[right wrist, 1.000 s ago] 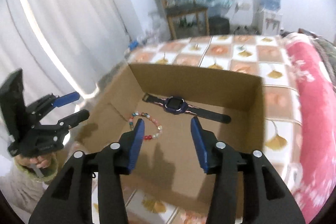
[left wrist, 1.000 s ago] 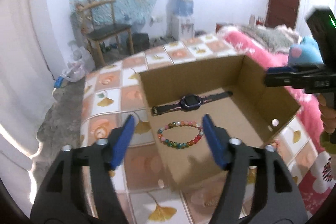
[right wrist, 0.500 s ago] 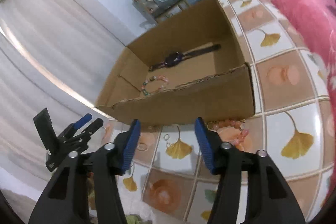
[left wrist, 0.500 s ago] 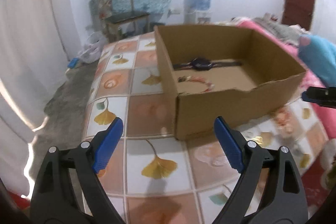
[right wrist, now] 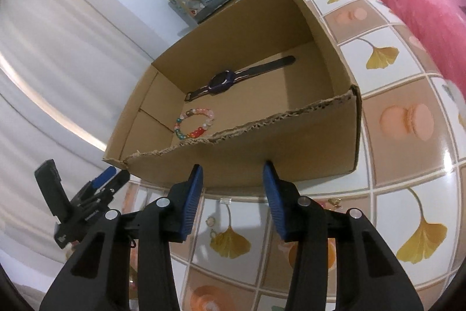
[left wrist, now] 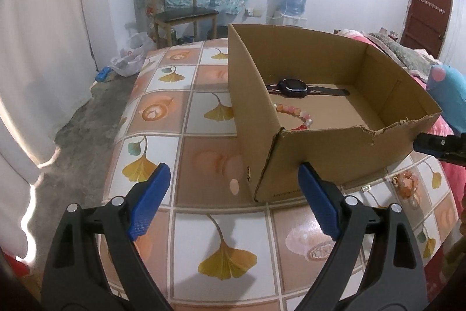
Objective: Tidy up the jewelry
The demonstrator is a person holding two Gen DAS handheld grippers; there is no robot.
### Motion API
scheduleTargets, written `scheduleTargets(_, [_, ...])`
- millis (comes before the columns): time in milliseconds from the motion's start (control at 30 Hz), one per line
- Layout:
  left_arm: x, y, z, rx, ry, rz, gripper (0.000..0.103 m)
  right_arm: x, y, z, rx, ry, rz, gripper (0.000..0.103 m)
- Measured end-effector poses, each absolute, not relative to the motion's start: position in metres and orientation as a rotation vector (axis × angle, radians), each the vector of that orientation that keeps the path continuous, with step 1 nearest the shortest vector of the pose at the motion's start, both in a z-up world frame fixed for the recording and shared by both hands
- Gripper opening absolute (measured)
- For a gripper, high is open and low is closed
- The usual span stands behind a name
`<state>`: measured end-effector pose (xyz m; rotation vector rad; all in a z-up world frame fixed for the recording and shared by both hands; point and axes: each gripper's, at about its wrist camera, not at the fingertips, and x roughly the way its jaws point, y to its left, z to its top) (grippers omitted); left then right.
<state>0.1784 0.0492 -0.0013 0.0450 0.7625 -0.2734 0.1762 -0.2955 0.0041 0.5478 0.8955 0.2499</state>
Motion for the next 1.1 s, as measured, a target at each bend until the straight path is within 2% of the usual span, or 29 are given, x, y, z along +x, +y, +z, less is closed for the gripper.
scheduleTargets(167, [0.157,0.047,-0.012,0.02,0.815,-0.343,0.086,0.133,-0.287,0.005,0.413,0.91,0.214,0.045])
scheduleTargets(400, [0.119,0.023,-0.054,0.099,0.957,-0.367,0.086,0.075,-0.29,-0.024,0.296,1.023,0.029,0.061])
scheduleTargets(500, [0.112,0.016,-0.062,0.145,0.947,-0.325,0.088,0.068,-0.288,-0.034,0.247,1.048,-0.018,0.062])
scheduleTargets(533, [0.112,0.014,-0.064,0.162,0.946,-0.315,0.091,0.067,-0.286,-0.036,0.228,1.047,-0.023,0.064])
scheduleTargets(667, [0.112,0.013,-0.068,0.155,0.93,-0.31,0.096,0.065,-0.272,-0.04,0.085,1.032,-0.056,0.074])
scheduleTargets(733, [0.113,0.014,-0.069,0.156,0.934,-0.312,0.096,0.065,-0.267,-0.041,0.052,1.033,-0.054,0.088])
scheduleTargets(833, [0.116,0.016,-0.065,0.156,0.935,-0.313,0.096,0.065,-0.261,-0.044,0.038,1.045,-0.043,0.096])
scheduleTargets(1100, [0.119,0.014,-0.061,0.16,0.993,-0.293,0.096,0.066,-0.261,-0.046,0.048,1.031,-0.043,0.096])
